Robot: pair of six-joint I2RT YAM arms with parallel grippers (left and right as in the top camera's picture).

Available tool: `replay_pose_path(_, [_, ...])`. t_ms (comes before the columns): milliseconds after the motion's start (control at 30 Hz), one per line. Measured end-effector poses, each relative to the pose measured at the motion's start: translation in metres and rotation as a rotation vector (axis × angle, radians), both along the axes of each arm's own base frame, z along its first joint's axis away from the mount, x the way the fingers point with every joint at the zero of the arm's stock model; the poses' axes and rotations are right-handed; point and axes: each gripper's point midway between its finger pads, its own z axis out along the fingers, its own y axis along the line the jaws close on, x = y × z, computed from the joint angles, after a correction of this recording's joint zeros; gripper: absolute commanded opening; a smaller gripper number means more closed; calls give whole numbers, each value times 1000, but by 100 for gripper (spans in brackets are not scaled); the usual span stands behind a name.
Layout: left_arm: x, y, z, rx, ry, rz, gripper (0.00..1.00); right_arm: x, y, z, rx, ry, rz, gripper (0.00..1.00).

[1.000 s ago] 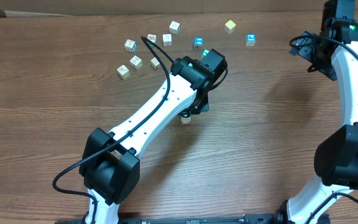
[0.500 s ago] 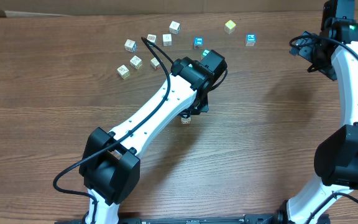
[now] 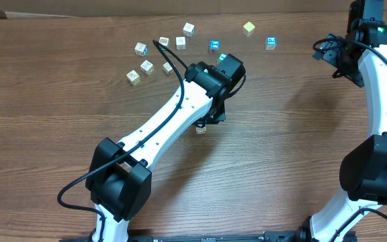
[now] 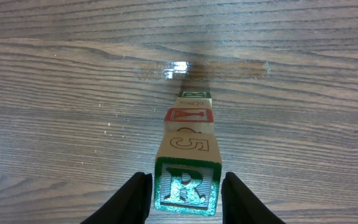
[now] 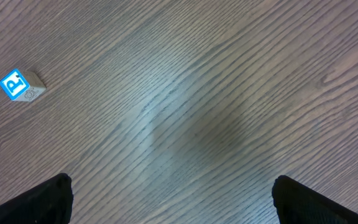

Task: Form a tower
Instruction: 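Lower the held R block onto the top of the stack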

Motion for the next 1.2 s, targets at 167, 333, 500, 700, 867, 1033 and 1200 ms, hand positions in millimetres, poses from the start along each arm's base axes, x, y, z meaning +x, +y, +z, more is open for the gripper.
replay_pose_path(167, [0, 0, 0, 0, 1, -1, 61, 0, 0, 0, 0, 0, 0, 100])
replay_pose_path(333, [-3, -1, -1, -5, 13, -2, 59, 0, 0, 0, 0, 0, 0, 100])
replay_pose_path(500, [-5, -2, -1, -12, 27, -6, 47, 0, 0, 0, 0, -1, 0, 100])
replay_pose_path(700, [-5, -3, -1, -21, 26, -7, 39, 0, 0, 0, 0, -1, 0, 100])
replay_pose_path(867, [-5, -4, -1, -21, 27, -7, 29, 0, 0, 0, 0, 0, 1, 100])
replay_pose_path(1033, [-5, -4, -1, -21, 27, -10, 31, 0, 0, 0, 0, -1, 0, 100])
replay_pose_path(1200, [-5, -4, -1, -21, 26, -10, 30, 0, 0, 0, 0, 0, 0, 100])
